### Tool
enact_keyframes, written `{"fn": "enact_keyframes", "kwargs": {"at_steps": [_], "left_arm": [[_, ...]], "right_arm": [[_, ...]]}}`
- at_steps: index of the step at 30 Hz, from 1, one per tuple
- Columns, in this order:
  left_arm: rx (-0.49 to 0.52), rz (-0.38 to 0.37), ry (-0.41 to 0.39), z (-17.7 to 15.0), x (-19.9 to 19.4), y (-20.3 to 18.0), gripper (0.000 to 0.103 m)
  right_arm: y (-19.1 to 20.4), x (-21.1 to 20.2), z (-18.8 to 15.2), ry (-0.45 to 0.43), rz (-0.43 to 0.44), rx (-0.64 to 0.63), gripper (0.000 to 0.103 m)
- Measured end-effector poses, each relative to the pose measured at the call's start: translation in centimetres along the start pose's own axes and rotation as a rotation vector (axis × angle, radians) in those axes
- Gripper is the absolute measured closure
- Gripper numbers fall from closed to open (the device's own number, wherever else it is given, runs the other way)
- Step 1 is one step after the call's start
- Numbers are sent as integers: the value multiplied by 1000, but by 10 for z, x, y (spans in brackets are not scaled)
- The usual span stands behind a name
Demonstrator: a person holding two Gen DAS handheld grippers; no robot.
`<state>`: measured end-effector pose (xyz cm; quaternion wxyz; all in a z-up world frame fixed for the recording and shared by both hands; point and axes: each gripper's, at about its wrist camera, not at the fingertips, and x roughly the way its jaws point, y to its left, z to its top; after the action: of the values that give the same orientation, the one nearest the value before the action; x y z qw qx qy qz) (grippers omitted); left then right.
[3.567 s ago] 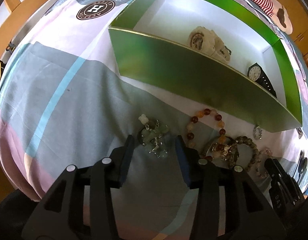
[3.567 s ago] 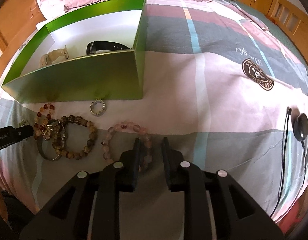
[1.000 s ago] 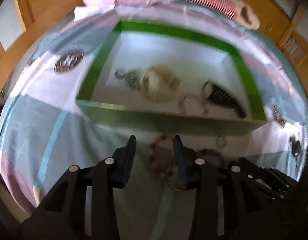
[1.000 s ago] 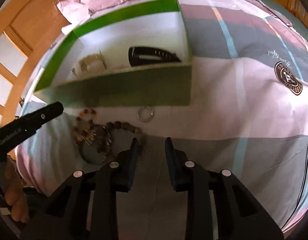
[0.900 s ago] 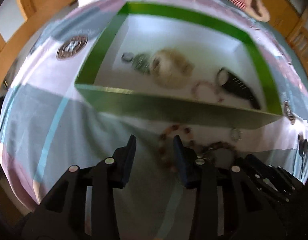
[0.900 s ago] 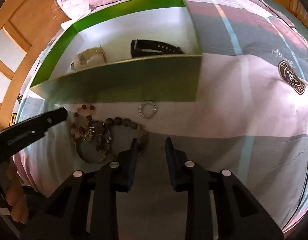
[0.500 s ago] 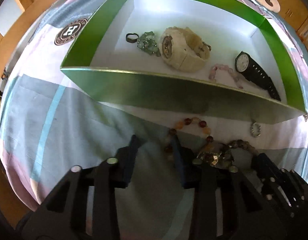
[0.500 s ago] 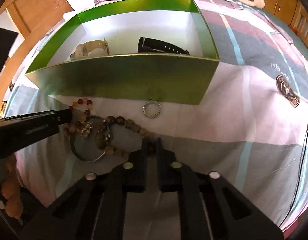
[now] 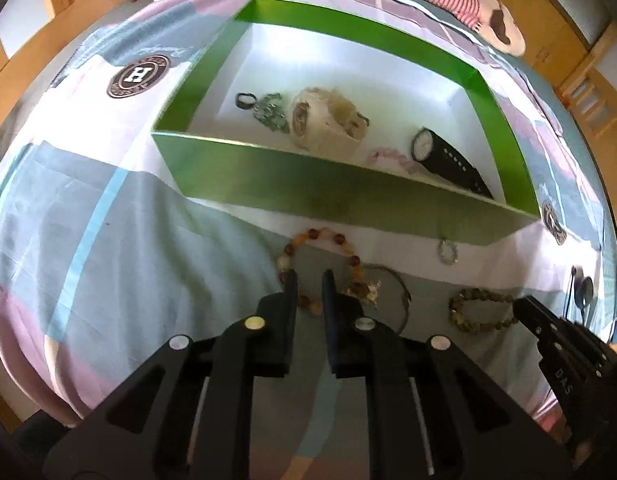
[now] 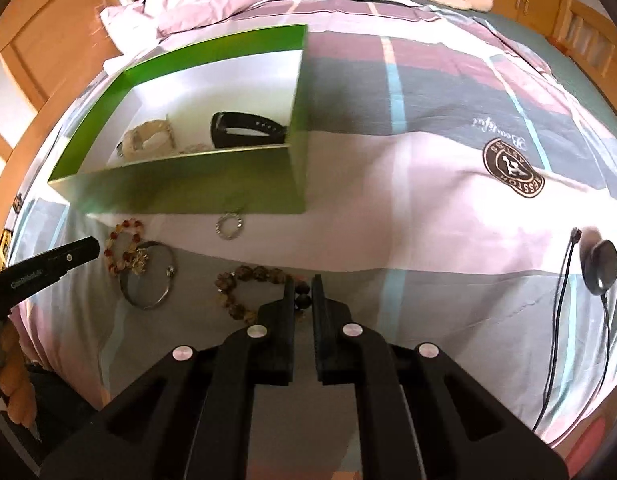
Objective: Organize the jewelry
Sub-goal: 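Move both tools toward the brown and red-orange bead bracelets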
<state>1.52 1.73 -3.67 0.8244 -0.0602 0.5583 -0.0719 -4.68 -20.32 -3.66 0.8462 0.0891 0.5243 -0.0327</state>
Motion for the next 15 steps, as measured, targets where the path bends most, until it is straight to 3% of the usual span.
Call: {"fn": "enact_keyframes", "kwargs": {"at_steps": [3, 7, 15], "left_arm": [[-71, 17, 45, 3, 9, 16, 78], [-126, 36, 96, 14, 26, 31, 77], [-2, 128, 98, 26, 42, 8, 69]], "right_arm": [[0, 4, -2, 20, 17, 19, 94], [4, 8, -5, 31, 14, 22, 89], [0, 9, -6, 32, -6, 39, 75]]}}
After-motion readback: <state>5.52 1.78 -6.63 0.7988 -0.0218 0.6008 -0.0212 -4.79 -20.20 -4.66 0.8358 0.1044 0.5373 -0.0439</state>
